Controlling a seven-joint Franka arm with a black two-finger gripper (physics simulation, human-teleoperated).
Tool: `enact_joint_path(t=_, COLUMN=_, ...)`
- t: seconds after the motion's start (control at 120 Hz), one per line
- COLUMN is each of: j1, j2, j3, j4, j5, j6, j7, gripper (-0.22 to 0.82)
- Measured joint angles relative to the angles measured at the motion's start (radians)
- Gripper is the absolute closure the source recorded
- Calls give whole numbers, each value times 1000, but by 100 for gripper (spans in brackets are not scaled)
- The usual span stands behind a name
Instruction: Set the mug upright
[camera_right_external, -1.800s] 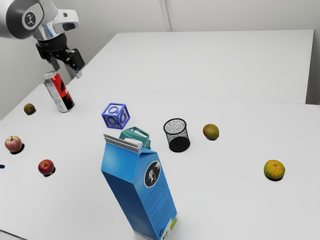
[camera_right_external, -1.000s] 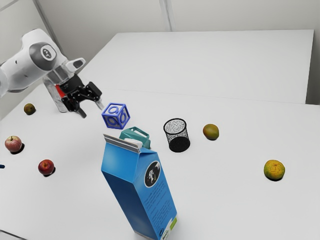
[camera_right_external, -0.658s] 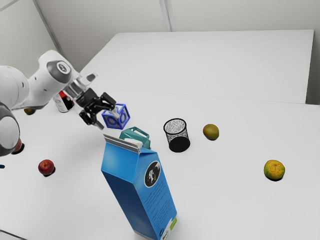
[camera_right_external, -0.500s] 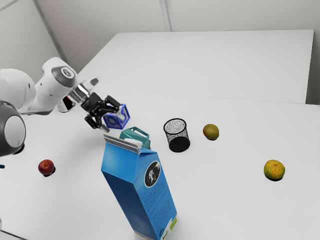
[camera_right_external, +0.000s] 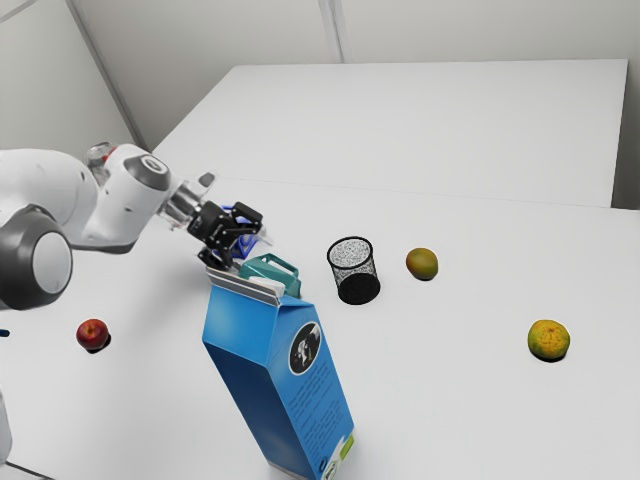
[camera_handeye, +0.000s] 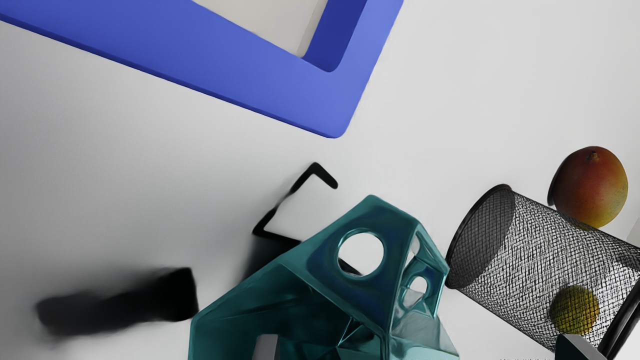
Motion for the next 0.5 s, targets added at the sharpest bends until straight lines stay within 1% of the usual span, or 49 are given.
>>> enact_joint_path(t=0.167, j1=-1, j2=10, j3=-25, j4=1, j5=-22, j6=20, j7=4, gripper=0)
enact_joint_path(t=0.192, j1=-1, j2=11, j3=-26, j4=2, j5=-21, j6=23, j7=4, gripper=2)
enact_joint_path(t=0.225, j1=-3, j2=10, j3=-27, j4=4, j5=-13, j6=27, j7=4, gripper=10)
enact_joint_path(t=0.308, j1=-8, j2=9, j3=-28, j4=7, j5=4, j6=43, j7=4, gripper=34)
enact_joint_path(t=0.35, j1=-9, j2=8, j3=-29, j4=7, j5=9, j6=48, j7=4, gripper=44)
enact_joint_path(t=0.417, j1=-10, j2=6, j3=-29, j4=11, j5=15, j6=56, j7=4, gripper=55)
enact_joint_path(t=0.5, j1=-11, j2=4, j3=-29, j4=17, j5=19, j6=62, j7=4, gripper=65)
